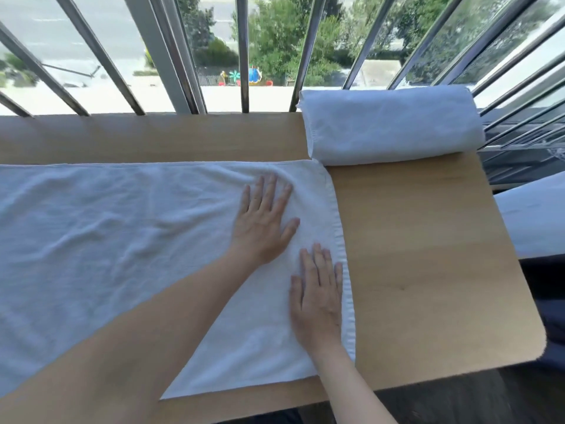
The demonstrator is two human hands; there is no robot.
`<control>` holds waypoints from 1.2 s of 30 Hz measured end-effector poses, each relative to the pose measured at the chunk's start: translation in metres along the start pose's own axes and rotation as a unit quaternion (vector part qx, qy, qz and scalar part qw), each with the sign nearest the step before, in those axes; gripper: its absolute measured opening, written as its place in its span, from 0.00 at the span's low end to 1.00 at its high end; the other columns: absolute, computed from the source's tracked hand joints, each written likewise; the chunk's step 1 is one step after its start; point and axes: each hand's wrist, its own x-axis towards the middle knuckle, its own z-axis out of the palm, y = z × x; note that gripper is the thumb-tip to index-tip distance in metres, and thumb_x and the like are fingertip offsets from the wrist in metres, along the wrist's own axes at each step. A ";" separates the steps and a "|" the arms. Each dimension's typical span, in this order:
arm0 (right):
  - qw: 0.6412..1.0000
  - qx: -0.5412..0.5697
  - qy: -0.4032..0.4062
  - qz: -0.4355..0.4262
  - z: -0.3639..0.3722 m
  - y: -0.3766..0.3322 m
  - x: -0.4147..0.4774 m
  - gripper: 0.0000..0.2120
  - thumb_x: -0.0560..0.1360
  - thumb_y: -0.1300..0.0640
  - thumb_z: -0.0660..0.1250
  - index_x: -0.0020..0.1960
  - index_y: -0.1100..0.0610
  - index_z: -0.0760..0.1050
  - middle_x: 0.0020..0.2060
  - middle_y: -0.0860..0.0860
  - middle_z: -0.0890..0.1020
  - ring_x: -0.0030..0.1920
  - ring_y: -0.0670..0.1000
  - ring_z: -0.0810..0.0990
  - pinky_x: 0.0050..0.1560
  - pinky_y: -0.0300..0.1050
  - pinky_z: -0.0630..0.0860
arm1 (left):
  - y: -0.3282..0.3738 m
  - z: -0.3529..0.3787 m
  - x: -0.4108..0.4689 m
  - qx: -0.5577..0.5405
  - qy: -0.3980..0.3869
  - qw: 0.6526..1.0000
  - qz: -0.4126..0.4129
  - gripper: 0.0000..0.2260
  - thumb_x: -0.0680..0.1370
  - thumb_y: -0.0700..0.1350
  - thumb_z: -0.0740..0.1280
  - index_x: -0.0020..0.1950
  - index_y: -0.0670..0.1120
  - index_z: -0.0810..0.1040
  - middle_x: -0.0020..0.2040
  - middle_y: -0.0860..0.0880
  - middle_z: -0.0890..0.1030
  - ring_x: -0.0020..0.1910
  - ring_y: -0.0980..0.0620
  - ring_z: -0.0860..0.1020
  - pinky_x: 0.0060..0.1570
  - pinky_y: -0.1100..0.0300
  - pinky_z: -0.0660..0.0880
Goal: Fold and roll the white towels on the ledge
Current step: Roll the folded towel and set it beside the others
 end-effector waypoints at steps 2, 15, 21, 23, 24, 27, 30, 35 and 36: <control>0.997 0.033 0.057 0.038 -0.003 0.001 0.004 0.19 0.82 0.62 0.60 0.73 0.62 0.70 0.75 0.56 0.67 0.77 0.54 0.61 0.76 0.58 0.59 | 0.015 0.000 0.023 -0.008 -0.005 1.000 0.003 0.34 0.82 0.62 0.49 0.83 0.49 0.44 0.82 0.43 0.41 0.81 0.44 0.38 0.78 0.46 0.35; 0.979 -0.032 0.088 0.181 -0.040 0.049 0.021 0.13 0.73 0.52 0.74 0.52 0.58 0.76 0.47 0.53 0.78 0.48 0.58 0.75 0.51 0.54 0.68 | 0.086 -0.017 0.086 -0.167 0.097 0.964 -0.183 0.23 0.76 0.66 0.65 0.57 0.48 0.78 0.54 0.49 0.80 0.57 0.47 0.75 0.54 0.52 0.71; 0.988 -0.014 0.092 0.121 -0.040 0.048 0.019 0.09 0.76 0.49 0.66 0.45 0.55 0.75 0.39 0.49 0.76 0.42 0.54 0.73 0.45 0.51 0.68 | 0.094 -0.023 0.102 -0.210 0.097 0.924 -0.303 0.18 0.77 0.62 0.59 0.45 0.50 0.81 0.42 0.52 0.83 0.47 0.46 0.80 0.40 0.56 0.75; 0.991 -0.001 0.079 0.105 -0.040 0.046 0.019 0.08 0.76 0.51 0.69 0.44 0.55 0.75 0.39 0.49 0.76 0.41 0.54 0.73 0.45 0.51 0.70 | 0.094 -0.025 0.103 -0.234 0.082 0.915 -0.318 0.18 0.74 0.64 0.61 0.44 0.52 0.82 0.40 0.53 0.83 0.45 0.47 0.81 0.39 0.58 0.74; 0.993 0.006 0.073 0.097 -0.041 0.045 0.019 0.07 0.76 0.53 0.71 0.44 0.55 0.75 0.39 0.49 0.76 0.41 0.54 0.74 0.44 0.51 0.70 | 0.094 -0.027 0.103 -0.247 0.077 0.911 -0.322 0.19 0.72 0.67 0.61 0.41 0.53 0.81 0.38 0.54 0.83 0.42 0.49 0.81 0.38 0.59 0.74; 0.995 0.038 0.068 0.059 -0.043 0.038 0.020 0.07 0.75 0.56 0.73 0.44 0.56 0.76 0.36 0.48 0.77 0.36 0.52 0.74 0.42 0.49 0.72 | 0.095 -0.032 0.103 -0.254 0.063 0.910 -0.322 0.22 0.69 0.69 0.61 0.36 0.50 0.79 0.32 0.54 0.80 0.36 0.51 0.80 0.31 0.60 0.68; 0.995 0.055 0.076 0.023 -0.047 0.032 0.021 0.06 0.75 0.59 0.74 0.42 0.57 0.77 0.28 0.46 0.75 0.28 0.47 0.68 0.32 0.50 0.74 | 0.093 -0.035 0.104 -0.258 0.052 0.907 -0.328 0.17 0.70 0.63 0.62 0.39 0.51 0.79 0.35 0.54 0.81 0.39 0.50 0.80 0.31 0.60 0.66; 0.985 0.159 -0.024 0.066 -0.049 0.028 0.021 0.06 0.82 0.51 0.63 0.48 0.51 0.75 0.28 0.44 0.74 0.29 0.47 0.73 0.33 0.43 0.72 | 0.081 -0.037 0.092 -0.345 0.064 0.893 -0.283 0.13 0.76 0.59 0.65 0.41 0.52 0.83 0.38 0.55 0.83 0.43 0.53 0.80 0.38 0.60 0.72; 0.977 0.193 -0.046 0.078 -0.048 0.025 0.020 0.05 0.82 0.48 0.62 0.49 0.48 0.74 0.28 0.44 0.75 0.31 0.46 0.74 0.33 0.40 0.70 | 0.076 -0.038 0.087 -0.376 0.071 0.883 -0.271 0.13 0.77 0.58 0.66 0.41 0.52 0.83 0.38 0.56 0.83 0.43 0.54 0.80 0.40 0.60 0.72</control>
